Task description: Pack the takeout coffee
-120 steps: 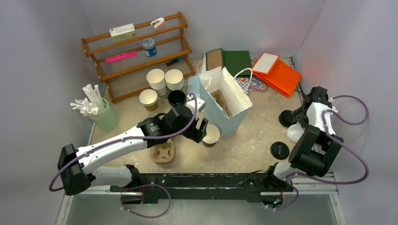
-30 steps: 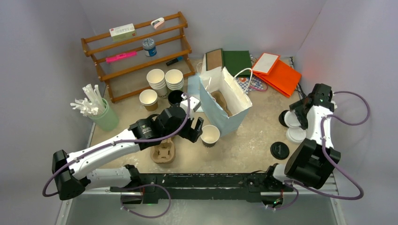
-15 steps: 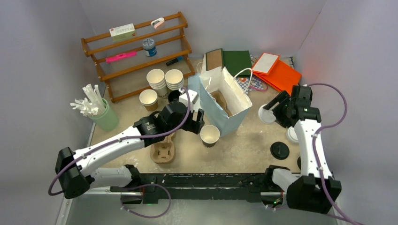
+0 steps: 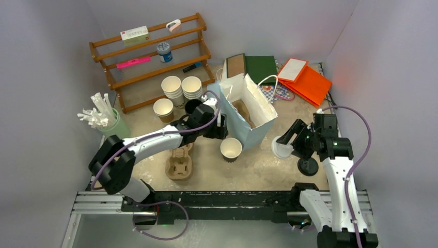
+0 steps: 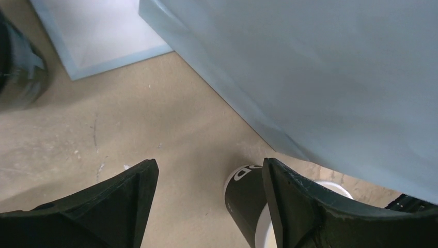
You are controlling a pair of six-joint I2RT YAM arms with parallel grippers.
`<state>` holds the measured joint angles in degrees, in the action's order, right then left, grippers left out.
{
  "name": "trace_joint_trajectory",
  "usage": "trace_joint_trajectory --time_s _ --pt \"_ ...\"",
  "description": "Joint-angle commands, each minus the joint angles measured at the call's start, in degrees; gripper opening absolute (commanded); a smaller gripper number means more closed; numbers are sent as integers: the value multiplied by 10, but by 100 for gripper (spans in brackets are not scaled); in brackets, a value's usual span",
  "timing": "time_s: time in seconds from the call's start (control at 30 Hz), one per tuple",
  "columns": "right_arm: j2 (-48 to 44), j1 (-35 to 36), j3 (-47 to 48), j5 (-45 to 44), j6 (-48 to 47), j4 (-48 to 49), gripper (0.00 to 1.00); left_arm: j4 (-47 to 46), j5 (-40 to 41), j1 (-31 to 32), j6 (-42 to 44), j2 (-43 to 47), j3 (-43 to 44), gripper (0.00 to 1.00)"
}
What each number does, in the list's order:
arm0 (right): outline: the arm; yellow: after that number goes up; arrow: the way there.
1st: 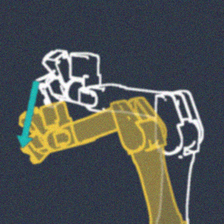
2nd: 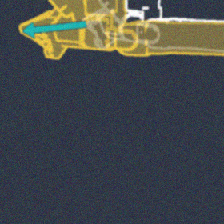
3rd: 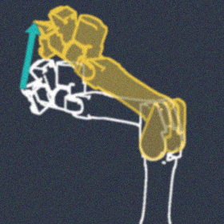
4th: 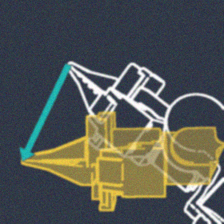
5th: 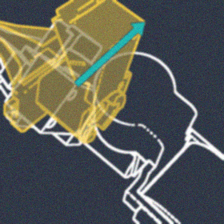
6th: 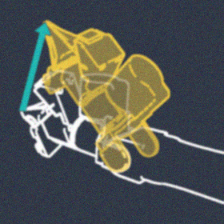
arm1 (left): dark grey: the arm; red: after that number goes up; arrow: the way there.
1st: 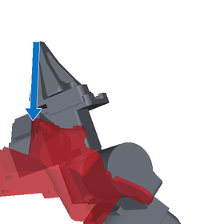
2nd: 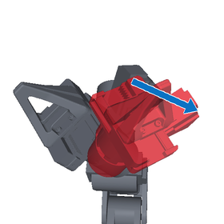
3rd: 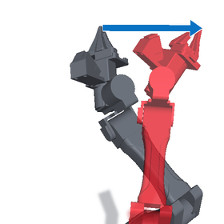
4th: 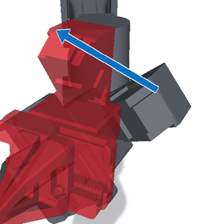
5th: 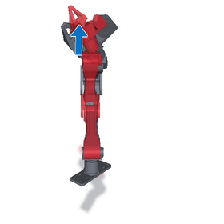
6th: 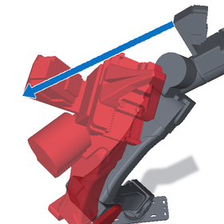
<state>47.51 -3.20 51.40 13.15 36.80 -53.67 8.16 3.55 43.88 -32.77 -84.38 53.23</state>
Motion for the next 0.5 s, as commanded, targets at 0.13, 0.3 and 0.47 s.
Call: trace_joint_trajectory --time_s 0.13,0.3,0.47 --pt "-43 7 8 52 -68 -62 68 -65 -33 0 -44 -111 74 76" --pt "-45 18 3 79 -72 -36 66 -113 -50 0 -39 -163 99 74" --pt "-44 28 9 90 -76 -17 65 -142 -53 0 -33 -207 124 72"
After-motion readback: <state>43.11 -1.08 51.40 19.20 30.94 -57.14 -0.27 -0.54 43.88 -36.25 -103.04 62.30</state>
